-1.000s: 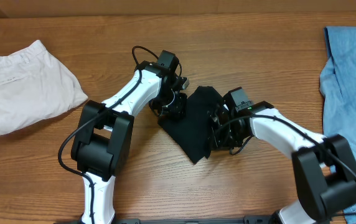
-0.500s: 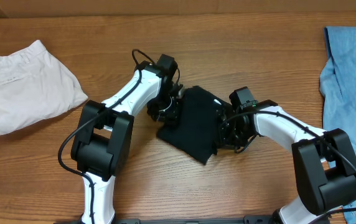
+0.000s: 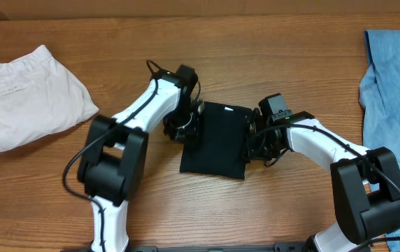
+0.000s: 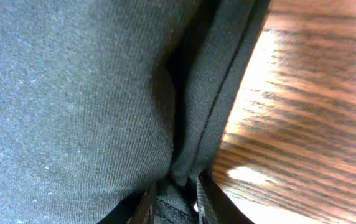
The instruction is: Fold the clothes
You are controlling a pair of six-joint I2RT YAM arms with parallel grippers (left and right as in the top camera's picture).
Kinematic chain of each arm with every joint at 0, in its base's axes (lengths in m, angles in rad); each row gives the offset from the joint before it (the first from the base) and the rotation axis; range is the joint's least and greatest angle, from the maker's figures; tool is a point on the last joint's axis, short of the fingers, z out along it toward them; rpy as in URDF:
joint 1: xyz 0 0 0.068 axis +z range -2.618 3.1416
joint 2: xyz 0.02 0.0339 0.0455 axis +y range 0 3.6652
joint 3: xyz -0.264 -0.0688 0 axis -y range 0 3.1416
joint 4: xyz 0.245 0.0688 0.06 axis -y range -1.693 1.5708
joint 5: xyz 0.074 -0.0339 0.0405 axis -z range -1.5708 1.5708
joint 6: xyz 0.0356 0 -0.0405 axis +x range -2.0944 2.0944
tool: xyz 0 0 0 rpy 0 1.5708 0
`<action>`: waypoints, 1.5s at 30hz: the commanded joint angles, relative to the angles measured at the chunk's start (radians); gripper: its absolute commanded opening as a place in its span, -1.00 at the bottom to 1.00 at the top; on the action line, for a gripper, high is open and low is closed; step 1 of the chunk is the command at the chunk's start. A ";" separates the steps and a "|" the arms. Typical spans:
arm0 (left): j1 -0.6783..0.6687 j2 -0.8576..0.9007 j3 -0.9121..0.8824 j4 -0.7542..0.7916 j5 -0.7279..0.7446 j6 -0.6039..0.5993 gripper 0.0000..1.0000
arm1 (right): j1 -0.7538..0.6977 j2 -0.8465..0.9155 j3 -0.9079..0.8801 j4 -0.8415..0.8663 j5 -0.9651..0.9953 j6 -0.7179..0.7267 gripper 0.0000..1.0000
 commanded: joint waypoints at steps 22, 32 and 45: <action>0.060 0.095 0.003 0.324 0.122 0.102 0.65 | -0.021 0.032 -0.008 -0.010 0.172 -0.007 -0.46; 0.051 0.119 0.003 0.352 0.163 0.157 -0.92 | -0.021 0.032 -0.008 -0.011 0.172 -0.007 -0.46; 0.148 -0.169 0.035 0.128 -0.367 0.056 -0.92 | -0.042 -0.077 0.121 -0.156 0.277 0.003 -0.47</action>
